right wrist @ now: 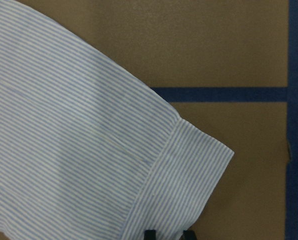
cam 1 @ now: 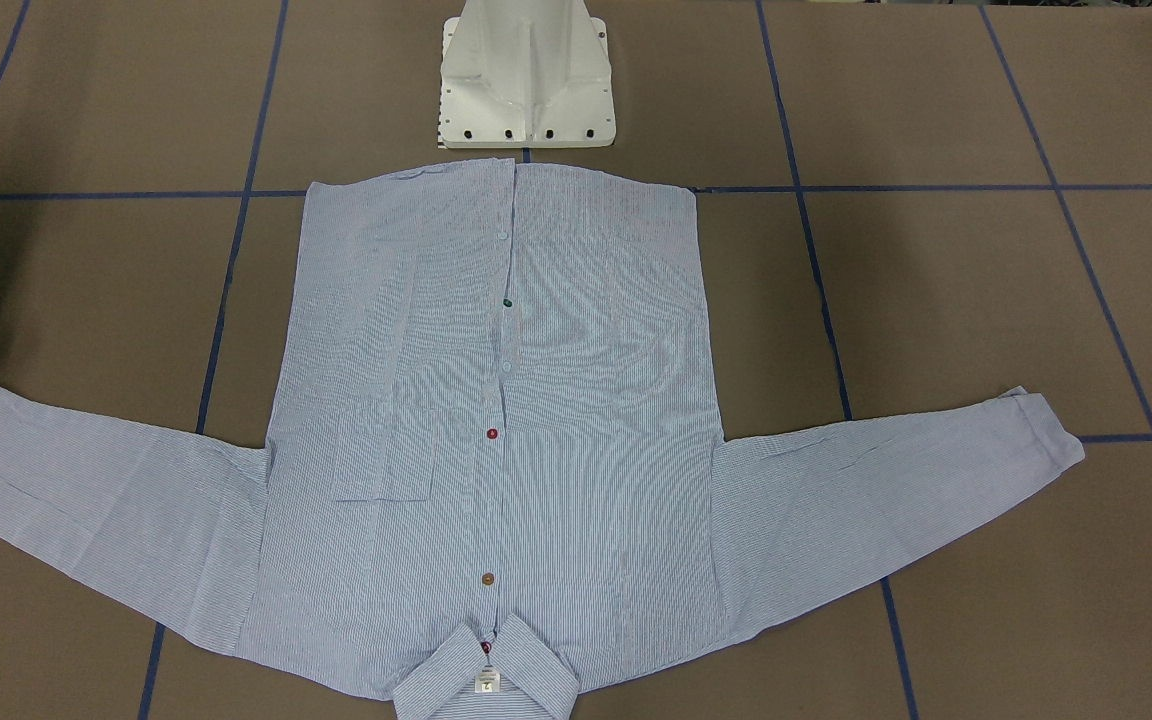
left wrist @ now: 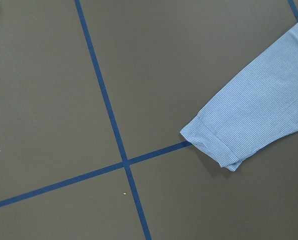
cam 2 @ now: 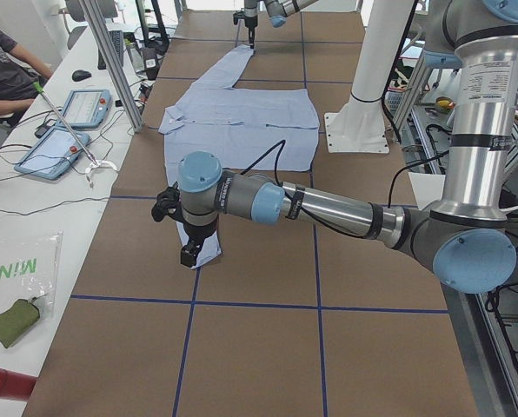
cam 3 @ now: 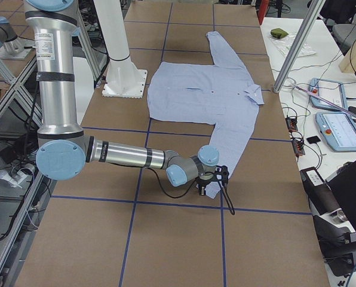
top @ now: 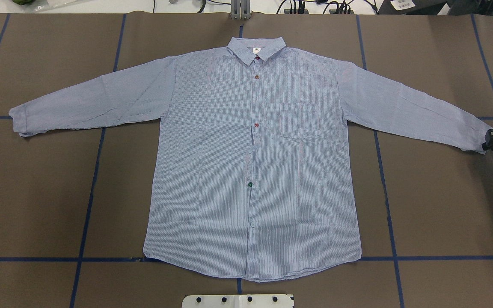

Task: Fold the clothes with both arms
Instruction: 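Lower the right gripper to the sleeve cuff nearest it and grasp, then lift the cuff and fold the sleeve across the shirt front with right gripper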

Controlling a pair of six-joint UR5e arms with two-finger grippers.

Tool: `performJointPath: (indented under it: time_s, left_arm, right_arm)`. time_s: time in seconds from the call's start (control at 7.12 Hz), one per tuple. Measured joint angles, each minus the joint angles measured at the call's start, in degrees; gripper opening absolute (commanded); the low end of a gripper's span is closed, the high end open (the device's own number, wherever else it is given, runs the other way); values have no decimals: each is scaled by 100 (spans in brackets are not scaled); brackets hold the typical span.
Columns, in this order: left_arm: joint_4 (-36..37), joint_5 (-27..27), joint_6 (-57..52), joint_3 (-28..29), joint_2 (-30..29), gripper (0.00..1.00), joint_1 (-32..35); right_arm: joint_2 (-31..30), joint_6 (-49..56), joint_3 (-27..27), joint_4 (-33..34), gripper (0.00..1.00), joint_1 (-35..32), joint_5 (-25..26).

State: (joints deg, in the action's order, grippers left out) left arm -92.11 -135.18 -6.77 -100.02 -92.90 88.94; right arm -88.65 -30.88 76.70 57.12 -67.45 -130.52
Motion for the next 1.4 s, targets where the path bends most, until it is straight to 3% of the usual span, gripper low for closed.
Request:
performJointPath:
  time_s: [0.56, 0.98, 1.4]
  left_arm:
    - [-2, 0, 0, 0, -3, 100, 0]
    - [6, 22, 2, -6, -33, 100, 0]
    - [9, 58, -8, -4, -43, 100, 0]
  right_arm:
    - [-5, -5, 167, -44, 0, -11, -52]
    - [-304, 2, 1345, -27, 0, -192, -189]
    - [-60, -47, 2105, 40, 0, -463, -972]
